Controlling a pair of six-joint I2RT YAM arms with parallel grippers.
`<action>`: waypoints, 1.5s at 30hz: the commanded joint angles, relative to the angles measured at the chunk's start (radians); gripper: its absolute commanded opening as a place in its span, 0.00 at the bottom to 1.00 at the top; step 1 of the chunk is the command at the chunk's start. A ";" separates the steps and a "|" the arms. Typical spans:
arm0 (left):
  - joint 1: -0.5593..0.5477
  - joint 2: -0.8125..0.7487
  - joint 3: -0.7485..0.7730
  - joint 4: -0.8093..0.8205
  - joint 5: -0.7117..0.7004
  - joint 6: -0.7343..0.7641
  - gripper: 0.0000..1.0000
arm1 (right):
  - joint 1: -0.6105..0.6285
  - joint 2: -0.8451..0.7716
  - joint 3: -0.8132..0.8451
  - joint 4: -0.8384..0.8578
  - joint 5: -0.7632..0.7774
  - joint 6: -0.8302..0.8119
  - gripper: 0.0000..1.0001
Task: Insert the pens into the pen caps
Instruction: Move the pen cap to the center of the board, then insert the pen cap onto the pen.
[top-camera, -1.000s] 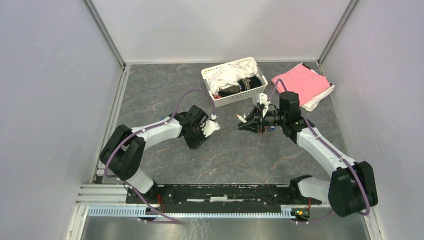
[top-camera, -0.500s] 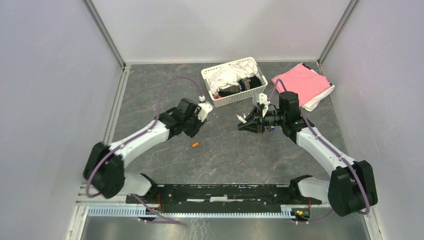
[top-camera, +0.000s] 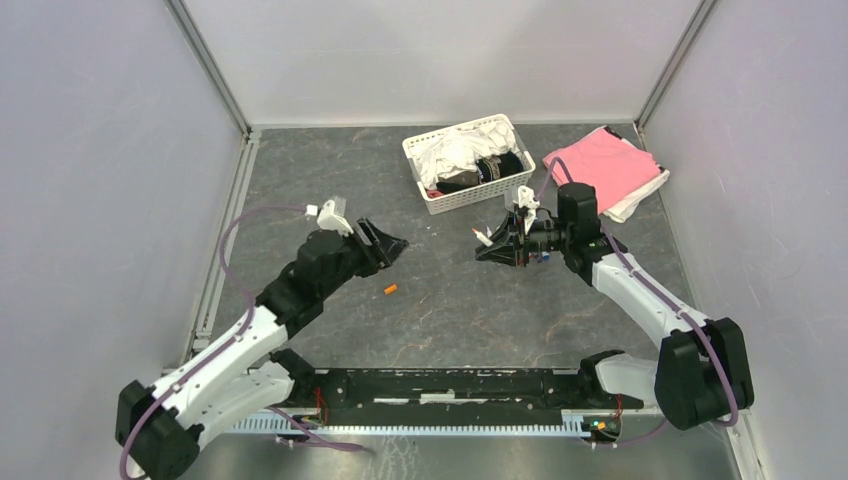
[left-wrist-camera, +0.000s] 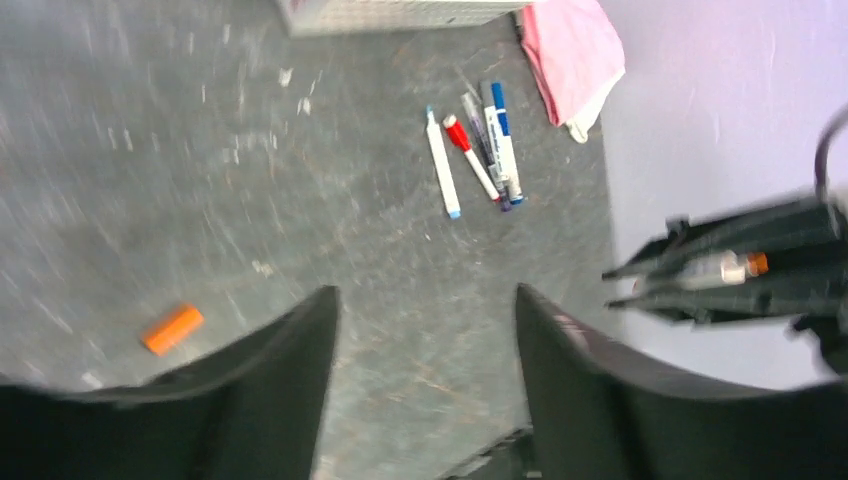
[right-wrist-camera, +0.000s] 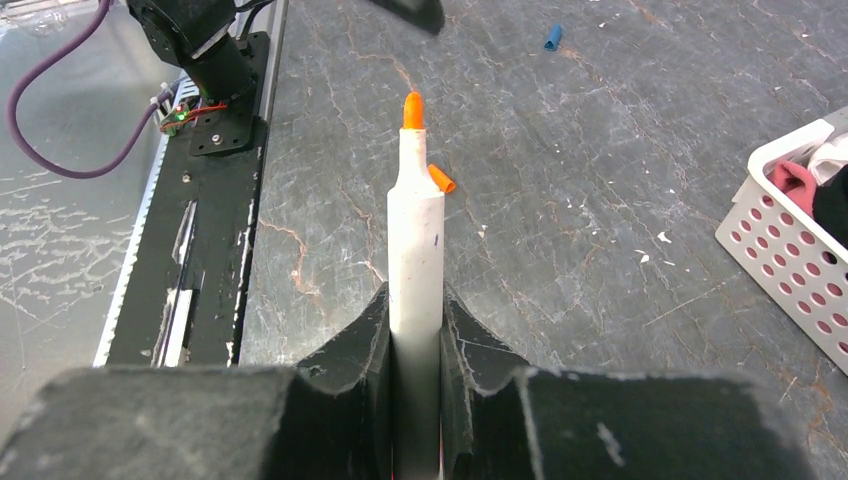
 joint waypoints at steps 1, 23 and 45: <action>-0.004 0.097 0.015 -0.092 -0.041 -0.530 0.63 | -0.003 0.001 0.021 0.032 -0.012 0.006 0.00; -0.051 0.547 0.205 -0.571 -0.245 -1.088 0.61 | -0.004 0.011 0.013 0.054 -0.029 0.029 0.00; -0.039 0.758 0.235 -0.557 -0.251 -1.137 0.48 | -0.005 0.007 0.011 0.055 -0.035 0.028 0.00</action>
